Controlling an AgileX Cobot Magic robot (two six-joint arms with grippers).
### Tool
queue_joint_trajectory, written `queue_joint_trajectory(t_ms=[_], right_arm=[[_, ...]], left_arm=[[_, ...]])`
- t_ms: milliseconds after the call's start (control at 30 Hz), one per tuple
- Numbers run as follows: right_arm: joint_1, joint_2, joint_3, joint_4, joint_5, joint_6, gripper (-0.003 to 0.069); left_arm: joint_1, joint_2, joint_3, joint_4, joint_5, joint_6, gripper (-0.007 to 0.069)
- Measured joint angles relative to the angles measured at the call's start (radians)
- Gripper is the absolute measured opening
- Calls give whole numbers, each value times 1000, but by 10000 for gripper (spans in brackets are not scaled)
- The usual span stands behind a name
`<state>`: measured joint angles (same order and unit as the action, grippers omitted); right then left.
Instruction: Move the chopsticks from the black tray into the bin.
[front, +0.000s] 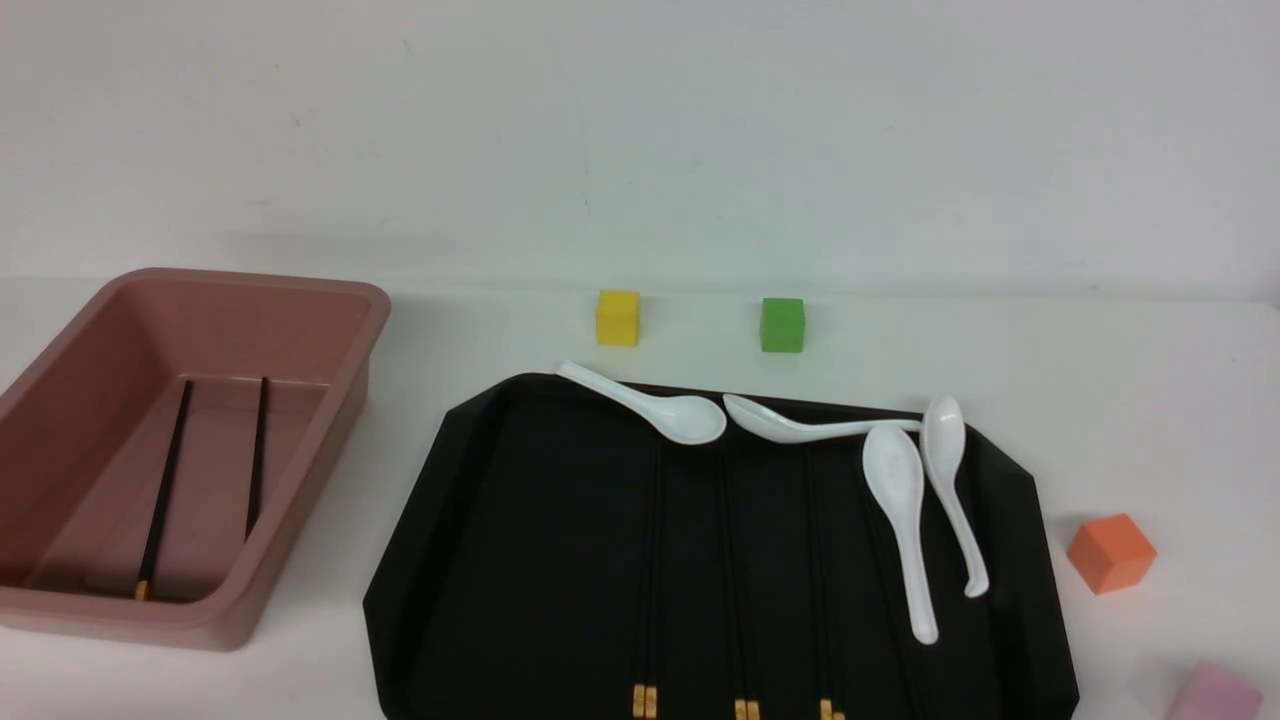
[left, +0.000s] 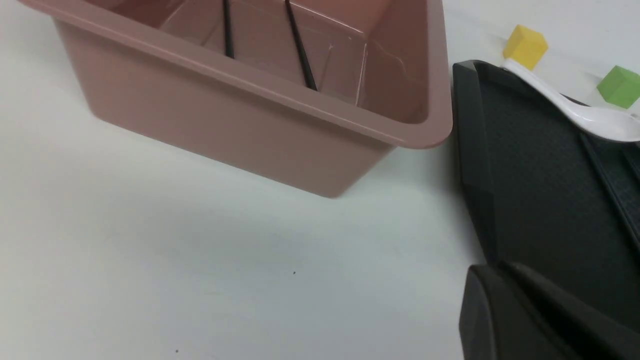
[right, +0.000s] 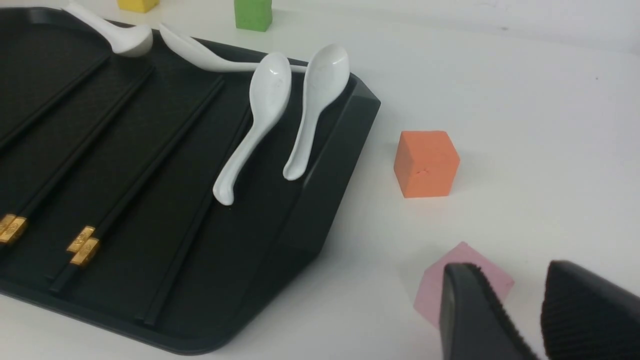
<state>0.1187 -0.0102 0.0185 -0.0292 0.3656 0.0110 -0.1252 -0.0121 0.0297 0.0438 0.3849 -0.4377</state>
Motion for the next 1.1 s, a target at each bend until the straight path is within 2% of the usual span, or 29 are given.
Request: queue_joint_trajectory(t_ms=[1100], right_arm=[[0, 0, 0, 0, 0, 0, 240]], left_arm=[[0, 0, 0, 0, 0, 0, 39]])
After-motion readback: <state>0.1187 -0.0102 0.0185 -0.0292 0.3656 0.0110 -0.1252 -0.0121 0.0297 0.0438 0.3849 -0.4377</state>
